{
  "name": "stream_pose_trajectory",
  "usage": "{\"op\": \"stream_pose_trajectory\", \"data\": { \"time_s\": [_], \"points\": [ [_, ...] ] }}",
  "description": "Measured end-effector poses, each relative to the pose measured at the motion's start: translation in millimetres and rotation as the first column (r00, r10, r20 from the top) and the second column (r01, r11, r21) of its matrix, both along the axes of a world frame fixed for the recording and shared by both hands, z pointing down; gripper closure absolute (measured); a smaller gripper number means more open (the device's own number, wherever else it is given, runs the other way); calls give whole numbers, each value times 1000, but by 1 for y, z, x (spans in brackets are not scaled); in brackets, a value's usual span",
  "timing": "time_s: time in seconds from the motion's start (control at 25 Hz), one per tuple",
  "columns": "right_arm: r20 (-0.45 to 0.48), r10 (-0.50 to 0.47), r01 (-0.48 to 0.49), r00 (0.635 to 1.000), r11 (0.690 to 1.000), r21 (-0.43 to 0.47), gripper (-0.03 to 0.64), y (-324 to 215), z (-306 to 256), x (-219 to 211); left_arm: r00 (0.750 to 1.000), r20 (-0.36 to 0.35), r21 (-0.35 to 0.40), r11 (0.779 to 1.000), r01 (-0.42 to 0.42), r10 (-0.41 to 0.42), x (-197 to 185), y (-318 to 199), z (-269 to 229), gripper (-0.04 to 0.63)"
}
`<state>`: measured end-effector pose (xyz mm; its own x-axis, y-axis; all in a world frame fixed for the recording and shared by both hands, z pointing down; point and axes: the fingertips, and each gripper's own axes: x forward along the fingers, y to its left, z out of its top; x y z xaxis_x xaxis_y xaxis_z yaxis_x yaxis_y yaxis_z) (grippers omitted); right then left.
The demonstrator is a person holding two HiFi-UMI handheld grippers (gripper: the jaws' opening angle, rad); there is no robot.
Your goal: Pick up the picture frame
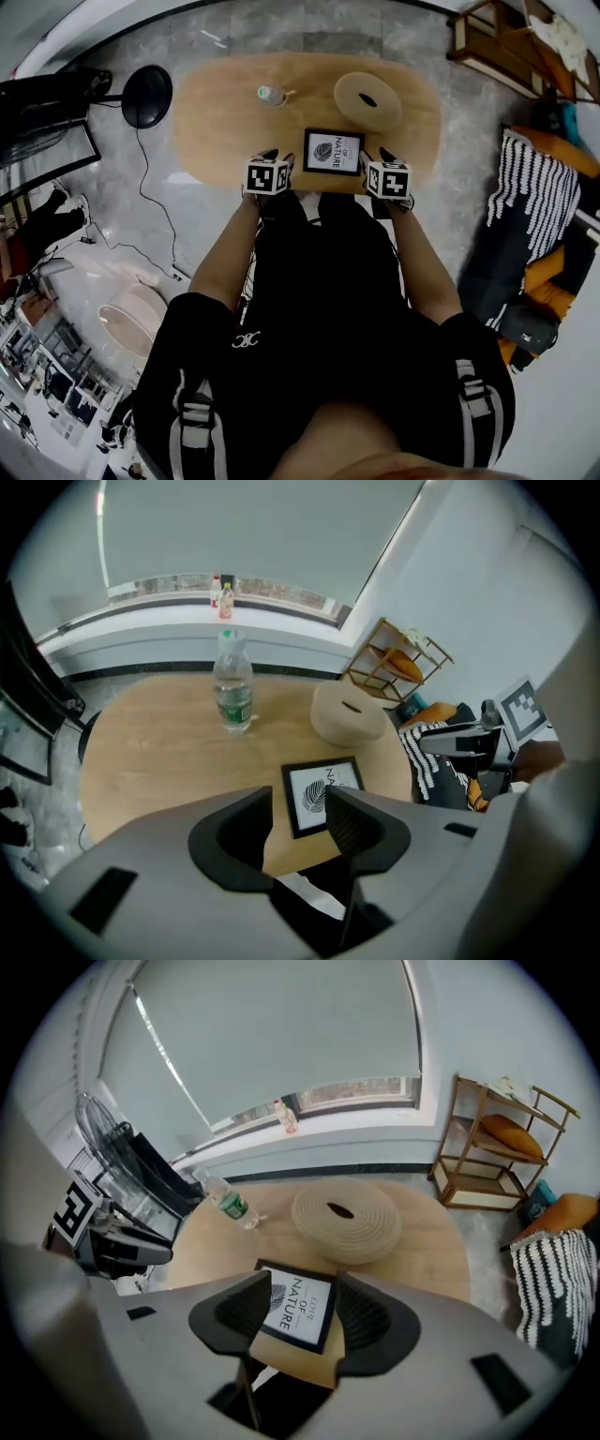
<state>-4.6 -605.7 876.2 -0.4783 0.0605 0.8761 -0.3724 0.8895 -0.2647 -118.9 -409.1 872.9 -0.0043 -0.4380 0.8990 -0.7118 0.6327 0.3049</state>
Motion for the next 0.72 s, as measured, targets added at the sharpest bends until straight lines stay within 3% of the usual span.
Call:
{"op": "stream_pose_trajectory", "data": {
  "time_s": [0.32,0.48,0.72],
  "points": [
    [-158,-25,24,987,1000,-11,391,2,107,24,996,-65,-126,990,56,-65,24,25,105,407],
    [-171,-63,53,983,997,-61,402,5,154,20,991,-98,-136,988,72,-86,30,16,152,408],
    [-200,-44,25,979,995,-94,411,4,205,15,991,-110,-147,987,62,-79,27,-4,209,408]
  ]
}}
